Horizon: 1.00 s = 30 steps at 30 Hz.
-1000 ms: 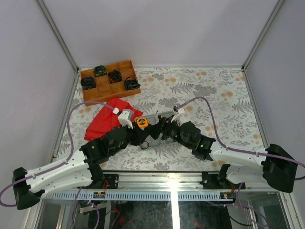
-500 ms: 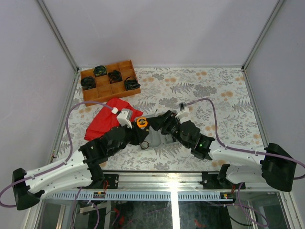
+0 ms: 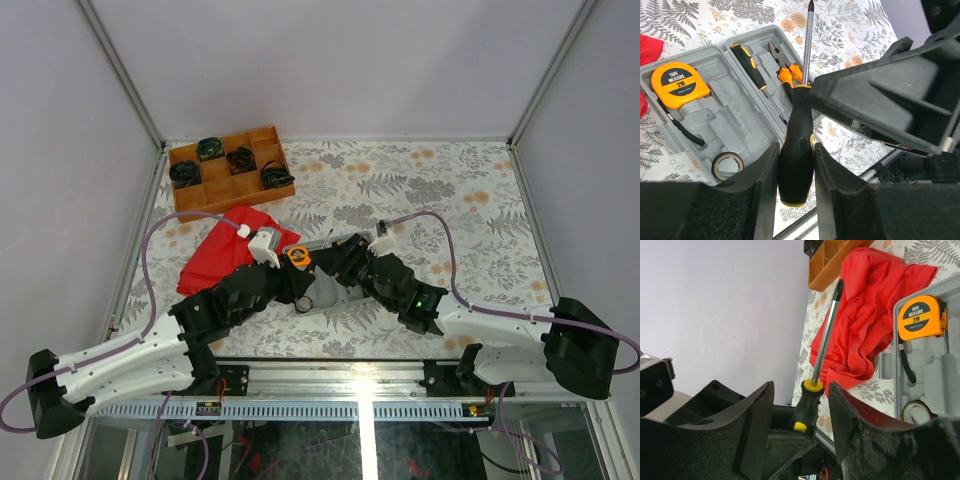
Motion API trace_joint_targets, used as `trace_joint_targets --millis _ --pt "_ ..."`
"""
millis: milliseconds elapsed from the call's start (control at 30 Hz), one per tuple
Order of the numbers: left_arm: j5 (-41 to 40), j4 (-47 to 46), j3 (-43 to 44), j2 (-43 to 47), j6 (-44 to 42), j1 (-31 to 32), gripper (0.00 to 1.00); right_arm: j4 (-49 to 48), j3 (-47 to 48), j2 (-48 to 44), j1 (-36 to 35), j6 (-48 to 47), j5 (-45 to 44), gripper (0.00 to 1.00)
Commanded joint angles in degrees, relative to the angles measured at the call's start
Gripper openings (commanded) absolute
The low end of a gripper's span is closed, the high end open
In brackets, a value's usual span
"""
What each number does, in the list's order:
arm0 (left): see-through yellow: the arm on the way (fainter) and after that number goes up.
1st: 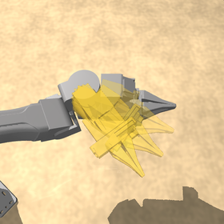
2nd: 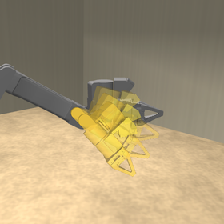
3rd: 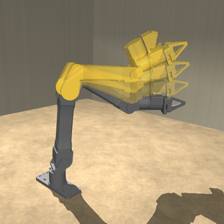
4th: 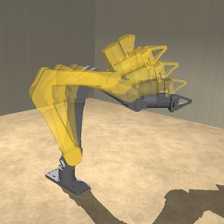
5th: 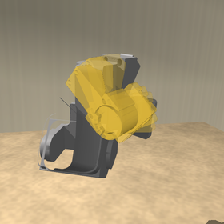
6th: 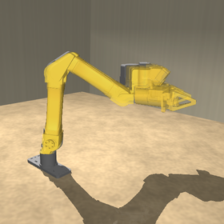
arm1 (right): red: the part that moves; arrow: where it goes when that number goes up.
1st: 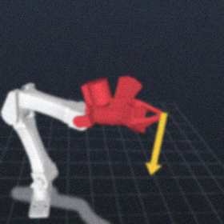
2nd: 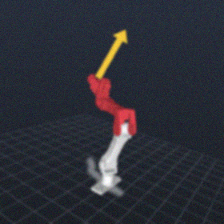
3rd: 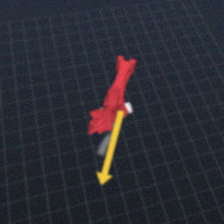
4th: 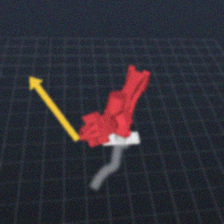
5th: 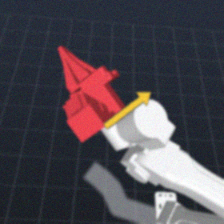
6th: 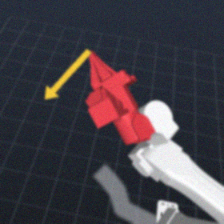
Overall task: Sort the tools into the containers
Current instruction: Pick up the screwdriver from the center of the board, then adjust the storage box at the center of the board.
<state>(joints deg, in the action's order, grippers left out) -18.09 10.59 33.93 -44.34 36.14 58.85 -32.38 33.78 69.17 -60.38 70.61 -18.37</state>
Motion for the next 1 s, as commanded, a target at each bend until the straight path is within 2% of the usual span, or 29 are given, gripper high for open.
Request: trace_joint_targets --millis 0,100,500,533,567,767,867,967 --pt "0.33 -5.27 1.18 -0.21 -1.09 0.30 0.00 -2.83 0.37 1.57 -0.26 2.58 0.55 0.53" --pt "0.33 -5.57 1.31 -0.39 -1.12 0.29 0.00 -2.73 0.83 2.43 -0.27 2.84 1.28 0.49" --pt "0.59 -4.17 1.85 -1.79 -0.35 0.25 0.00 -2.13 -0.08 1.26 -0.29 2.01 0.96 0.19" --pt "0.44 -3.79 2.11 -2.30 0.06 0.29 0.02 -1.57 0.01 0.88 -0.27 0.93 0.57 0.15" --pt "0.32 -3.33 2.28 -2.65 0.24 0.30 0.06 -0.34 0.30 0.55 -0.26 0.14 0.08 0.14" --pt "-0.22 -1.12 3.06 -5.31 2.36 0.29 0.48 9.40 2.16 -2.23 -0.26 -7.03 -6.03 0.04" --pt "-5.42 2.72 2.54 -5.79 6.62 0.07 0.70 13.60 2.29 -4.29 -0.27 -11.41 -9.83 0.03" --pt "-6.79 7.17 2.52 -7.60 10.43 -2.29 0.73 21.25 3.48 -6.05 -0.03 -16.02 -11.55 0.03"
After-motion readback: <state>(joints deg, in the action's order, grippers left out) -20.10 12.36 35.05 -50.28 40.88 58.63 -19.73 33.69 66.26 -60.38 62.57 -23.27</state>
